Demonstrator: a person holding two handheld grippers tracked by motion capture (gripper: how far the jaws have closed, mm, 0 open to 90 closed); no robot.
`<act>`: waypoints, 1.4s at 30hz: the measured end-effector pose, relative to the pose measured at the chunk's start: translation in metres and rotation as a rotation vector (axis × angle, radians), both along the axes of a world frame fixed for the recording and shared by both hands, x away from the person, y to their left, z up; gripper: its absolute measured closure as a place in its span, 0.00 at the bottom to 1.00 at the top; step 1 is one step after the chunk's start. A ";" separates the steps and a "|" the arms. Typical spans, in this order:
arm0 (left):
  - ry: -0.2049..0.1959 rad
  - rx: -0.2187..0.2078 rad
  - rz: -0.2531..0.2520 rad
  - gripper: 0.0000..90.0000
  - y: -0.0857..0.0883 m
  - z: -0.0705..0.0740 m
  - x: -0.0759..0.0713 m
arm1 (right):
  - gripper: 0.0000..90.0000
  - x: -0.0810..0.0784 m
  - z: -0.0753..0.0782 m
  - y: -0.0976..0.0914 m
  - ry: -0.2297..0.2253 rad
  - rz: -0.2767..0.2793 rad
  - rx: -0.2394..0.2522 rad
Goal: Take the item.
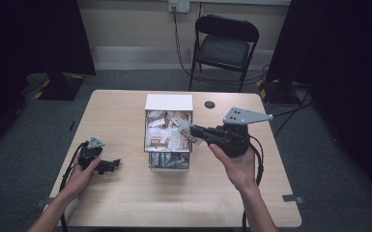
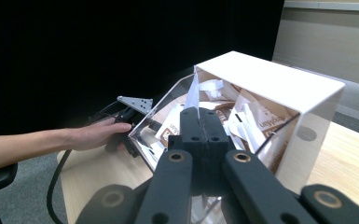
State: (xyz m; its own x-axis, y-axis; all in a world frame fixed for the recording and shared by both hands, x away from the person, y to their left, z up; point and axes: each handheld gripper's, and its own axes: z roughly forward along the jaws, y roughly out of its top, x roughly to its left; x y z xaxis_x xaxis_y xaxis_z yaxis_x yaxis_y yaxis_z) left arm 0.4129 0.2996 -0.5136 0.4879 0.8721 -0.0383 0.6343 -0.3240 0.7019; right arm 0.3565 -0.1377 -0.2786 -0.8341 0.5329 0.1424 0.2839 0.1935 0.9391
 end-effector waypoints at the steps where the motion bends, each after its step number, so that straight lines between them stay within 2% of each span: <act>1: 0.000 0.000 0.000 0.00 0.000 0.000 0.000 | 1.00 0.000 0.000 -0.001 0.001 -0.002 0.002; 22: 0.000 0.001 0.001 0.00 0.000 0.000 0.000 | 1.00 -0.001 0.001 -0.027 -0.005 -0.052 0.013; 32: 0.000 0.001 0.000 0.00 0.000 0.000 0.000 | 1.00 0.002 -0.002 -0.038 0.011 -0.081 -0.005; 42: 0.000 0.001 0.000 0.00 0.000 0.000 0.000 | 1.00 0.005 -0.011 -0.048 0.026 -0.097 -0.002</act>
State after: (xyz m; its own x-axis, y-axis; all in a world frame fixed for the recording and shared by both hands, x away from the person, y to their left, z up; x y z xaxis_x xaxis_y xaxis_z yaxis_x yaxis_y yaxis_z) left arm 0.4129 0.2997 -0.5136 0.4877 0.8722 -0.0377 0.6342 -0.3243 0.7019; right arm 0.3613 -0.1857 -0.2893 -0.7744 0.6116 0.1622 0.3258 0.1658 0.9308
